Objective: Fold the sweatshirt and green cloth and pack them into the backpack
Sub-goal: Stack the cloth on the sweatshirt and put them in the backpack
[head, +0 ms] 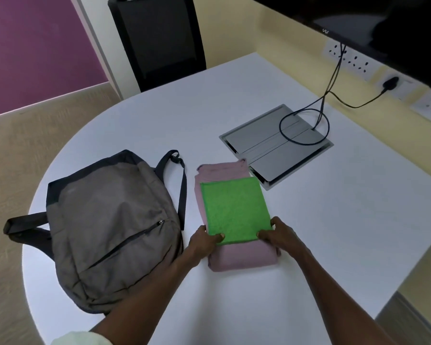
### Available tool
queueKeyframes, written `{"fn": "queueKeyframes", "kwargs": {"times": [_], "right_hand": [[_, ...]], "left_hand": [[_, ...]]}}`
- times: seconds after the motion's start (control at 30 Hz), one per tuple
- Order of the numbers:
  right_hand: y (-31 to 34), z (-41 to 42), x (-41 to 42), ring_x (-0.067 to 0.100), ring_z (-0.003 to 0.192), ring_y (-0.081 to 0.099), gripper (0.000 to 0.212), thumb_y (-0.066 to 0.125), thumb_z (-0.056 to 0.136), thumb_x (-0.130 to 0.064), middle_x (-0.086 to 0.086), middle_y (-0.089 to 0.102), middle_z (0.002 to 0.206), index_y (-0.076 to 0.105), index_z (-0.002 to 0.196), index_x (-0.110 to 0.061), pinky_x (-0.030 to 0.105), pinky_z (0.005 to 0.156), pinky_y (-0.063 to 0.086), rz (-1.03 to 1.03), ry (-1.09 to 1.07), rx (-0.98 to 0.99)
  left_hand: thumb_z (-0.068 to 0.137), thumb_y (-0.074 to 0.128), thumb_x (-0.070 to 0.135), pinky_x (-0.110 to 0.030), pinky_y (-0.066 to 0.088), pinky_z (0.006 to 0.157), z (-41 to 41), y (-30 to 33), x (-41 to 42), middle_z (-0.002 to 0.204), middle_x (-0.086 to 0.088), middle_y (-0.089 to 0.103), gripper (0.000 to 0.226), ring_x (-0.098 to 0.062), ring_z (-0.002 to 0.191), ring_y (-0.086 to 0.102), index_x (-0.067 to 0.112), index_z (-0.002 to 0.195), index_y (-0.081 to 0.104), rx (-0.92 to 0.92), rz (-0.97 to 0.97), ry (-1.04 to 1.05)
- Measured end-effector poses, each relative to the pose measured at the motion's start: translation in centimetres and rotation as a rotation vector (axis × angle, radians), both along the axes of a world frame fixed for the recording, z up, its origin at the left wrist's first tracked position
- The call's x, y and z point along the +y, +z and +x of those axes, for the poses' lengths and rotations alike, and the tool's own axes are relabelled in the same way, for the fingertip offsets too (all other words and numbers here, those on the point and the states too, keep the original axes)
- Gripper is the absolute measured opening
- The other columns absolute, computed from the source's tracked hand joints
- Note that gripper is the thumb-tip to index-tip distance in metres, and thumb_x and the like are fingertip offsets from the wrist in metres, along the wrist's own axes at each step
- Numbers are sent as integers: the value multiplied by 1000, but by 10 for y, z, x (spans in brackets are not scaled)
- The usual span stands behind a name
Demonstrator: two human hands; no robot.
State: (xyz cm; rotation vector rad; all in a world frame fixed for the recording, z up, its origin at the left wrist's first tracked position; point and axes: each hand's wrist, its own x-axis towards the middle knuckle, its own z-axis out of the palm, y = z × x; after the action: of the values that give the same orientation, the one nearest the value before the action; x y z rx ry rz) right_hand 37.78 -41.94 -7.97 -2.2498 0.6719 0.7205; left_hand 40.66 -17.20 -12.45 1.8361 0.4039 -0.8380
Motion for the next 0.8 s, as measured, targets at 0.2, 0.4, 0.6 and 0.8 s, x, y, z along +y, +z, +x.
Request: {"fn": "queueKeyframes", "kwargs": {"times": [0.2,0.4,0.6,0.8], "right_hand": [[6,-42,1,15,82,67,57,72,82,-46,5,66,106,53,122,-11,22,54,45,43,116,221],[3,-55,-8,31,120,55,110,74,70,-70,17,46,142,31,146,-2,38,86,52,106,-62,174],[-10,-55,12,31,120,56,100,79,76,-53,18,47,142,28,146,-2,41,93,52,328,-375,-40],[-19,-54,16,24,85,74,53,86,73,-29,12,75,98,67,112,2,31,70,58,499,-404,-44]], "left_hand": [[82,81,26,-23,43,56,-34,9,20,95,-7,62,48,-15,72,58,14,118,51,97,-35,-87],[76,85,29,-22,45,64,-51,17,27,109,-5,61,53,-13,86,58,12,111,49,105,8,-136],[66,90,38,-31,58,68,-52,18,10,104,-10,70,67,-22,87,71,2,111,54,51,-29,127],[73,86,21,-36,60,80,-59,12,9,90,-12,77,43,-26,83,75,-5,105,71,105,-94,188]]}}
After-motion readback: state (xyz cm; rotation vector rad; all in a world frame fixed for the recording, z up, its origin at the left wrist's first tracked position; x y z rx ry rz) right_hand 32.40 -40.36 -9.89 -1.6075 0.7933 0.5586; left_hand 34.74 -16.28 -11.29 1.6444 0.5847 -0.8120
